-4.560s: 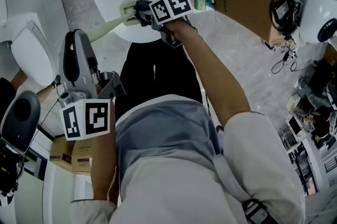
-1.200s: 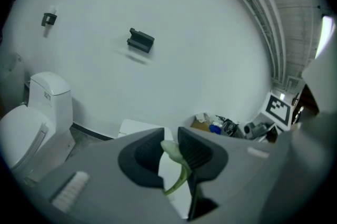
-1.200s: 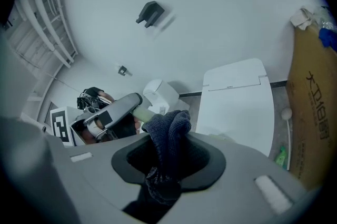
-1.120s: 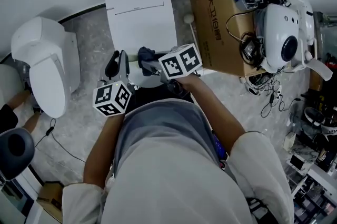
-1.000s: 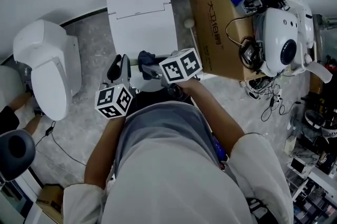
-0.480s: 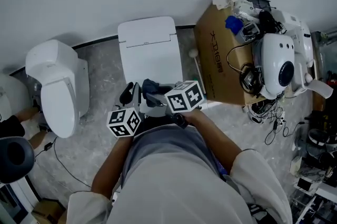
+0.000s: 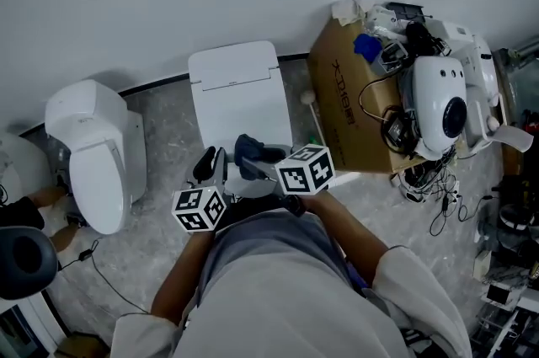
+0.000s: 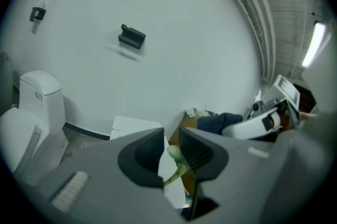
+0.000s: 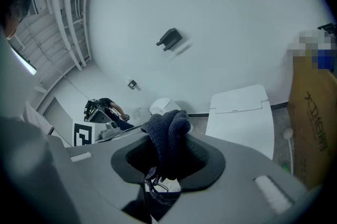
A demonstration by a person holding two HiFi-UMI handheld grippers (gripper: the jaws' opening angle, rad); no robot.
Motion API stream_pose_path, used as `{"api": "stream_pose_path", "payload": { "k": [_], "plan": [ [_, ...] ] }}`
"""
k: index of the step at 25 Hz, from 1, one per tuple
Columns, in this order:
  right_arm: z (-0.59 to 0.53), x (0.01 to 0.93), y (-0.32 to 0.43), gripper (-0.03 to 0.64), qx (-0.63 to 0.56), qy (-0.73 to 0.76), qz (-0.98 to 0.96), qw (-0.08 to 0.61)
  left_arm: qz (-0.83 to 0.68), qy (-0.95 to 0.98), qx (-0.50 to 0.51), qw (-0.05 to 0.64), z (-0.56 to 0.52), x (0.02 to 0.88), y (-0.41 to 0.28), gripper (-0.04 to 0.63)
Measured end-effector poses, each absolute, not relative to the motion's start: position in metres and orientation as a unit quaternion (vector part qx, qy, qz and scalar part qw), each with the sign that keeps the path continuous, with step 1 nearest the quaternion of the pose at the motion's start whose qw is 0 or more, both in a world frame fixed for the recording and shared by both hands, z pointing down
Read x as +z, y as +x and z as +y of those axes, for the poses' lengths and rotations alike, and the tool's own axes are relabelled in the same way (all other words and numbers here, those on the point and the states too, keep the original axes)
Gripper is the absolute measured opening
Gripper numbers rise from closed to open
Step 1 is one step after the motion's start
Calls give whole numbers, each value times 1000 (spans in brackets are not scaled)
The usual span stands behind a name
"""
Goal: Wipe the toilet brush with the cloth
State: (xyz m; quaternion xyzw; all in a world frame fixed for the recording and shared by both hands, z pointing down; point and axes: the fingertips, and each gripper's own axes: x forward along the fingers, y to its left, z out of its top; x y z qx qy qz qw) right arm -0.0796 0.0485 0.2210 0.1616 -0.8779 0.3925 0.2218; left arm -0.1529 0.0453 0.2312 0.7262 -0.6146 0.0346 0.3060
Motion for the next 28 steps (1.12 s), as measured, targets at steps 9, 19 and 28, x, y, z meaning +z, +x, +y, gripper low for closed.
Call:
{"api": "stream_pose_path", "payload": {
  "k": [9, 19, 28],
  "plan": [
    [42, 208, -53, 114, 349, 221, -885, 213, -614, 731, 15, 299, 60, 204, -161, 0],
    [40, 179, -26, 114, 283, 259, -899, 213, -640, 726, -2, 254, 75, 153, -184, 0],
    [44, 153, 0, 112, 233, 288, -905, 210, -637, 738, -16, 221, 81, 116, -181, 0]
  ]
}}
